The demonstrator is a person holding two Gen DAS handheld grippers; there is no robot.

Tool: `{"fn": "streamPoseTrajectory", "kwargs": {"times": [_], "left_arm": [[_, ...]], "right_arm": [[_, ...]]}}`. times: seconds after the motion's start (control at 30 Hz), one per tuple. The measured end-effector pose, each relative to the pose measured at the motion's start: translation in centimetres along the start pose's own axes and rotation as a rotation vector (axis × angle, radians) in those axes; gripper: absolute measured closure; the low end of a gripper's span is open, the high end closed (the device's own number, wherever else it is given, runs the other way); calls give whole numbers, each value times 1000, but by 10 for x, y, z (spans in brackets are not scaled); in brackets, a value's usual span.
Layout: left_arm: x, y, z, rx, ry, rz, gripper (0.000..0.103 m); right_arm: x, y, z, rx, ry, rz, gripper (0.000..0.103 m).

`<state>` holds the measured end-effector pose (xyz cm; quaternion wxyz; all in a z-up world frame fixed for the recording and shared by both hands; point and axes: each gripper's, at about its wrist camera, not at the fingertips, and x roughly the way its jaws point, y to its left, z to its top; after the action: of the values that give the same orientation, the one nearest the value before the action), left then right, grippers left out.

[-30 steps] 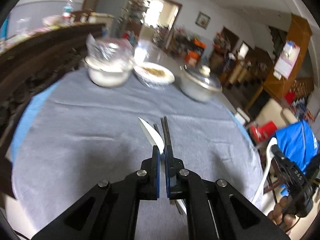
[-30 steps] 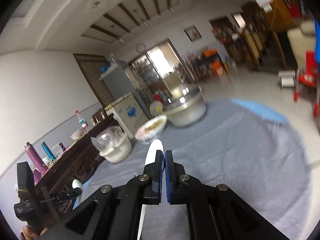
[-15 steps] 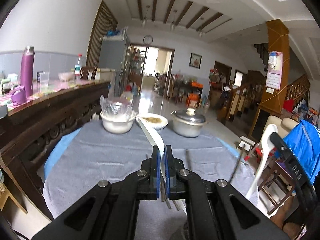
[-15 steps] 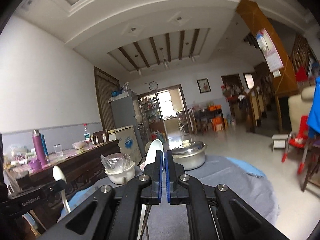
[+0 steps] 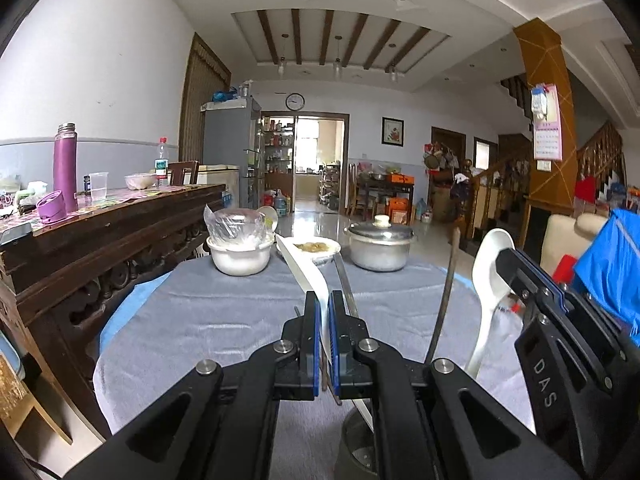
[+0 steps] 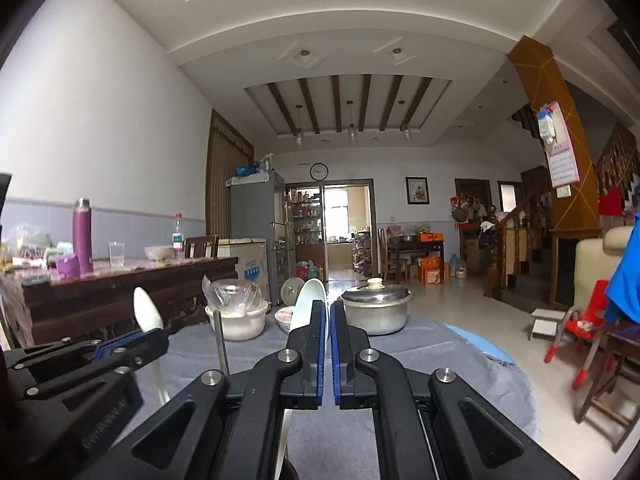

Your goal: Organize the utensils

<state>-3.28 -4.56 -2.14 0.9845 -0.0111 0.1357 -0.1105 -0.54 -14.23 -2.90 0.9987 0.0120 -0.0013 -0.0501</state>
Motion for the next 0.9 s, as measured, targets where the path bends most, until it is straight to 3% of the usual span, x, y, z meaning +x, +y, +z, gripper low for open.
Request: {"fn": "streamPoseTrajectory", "kwargs": {"times": [0.9], "left_arm": [[15,2,-38,31,142,-47,98]], "right_arm": [[-13,-2,-30,-42,135,75,100]]}}
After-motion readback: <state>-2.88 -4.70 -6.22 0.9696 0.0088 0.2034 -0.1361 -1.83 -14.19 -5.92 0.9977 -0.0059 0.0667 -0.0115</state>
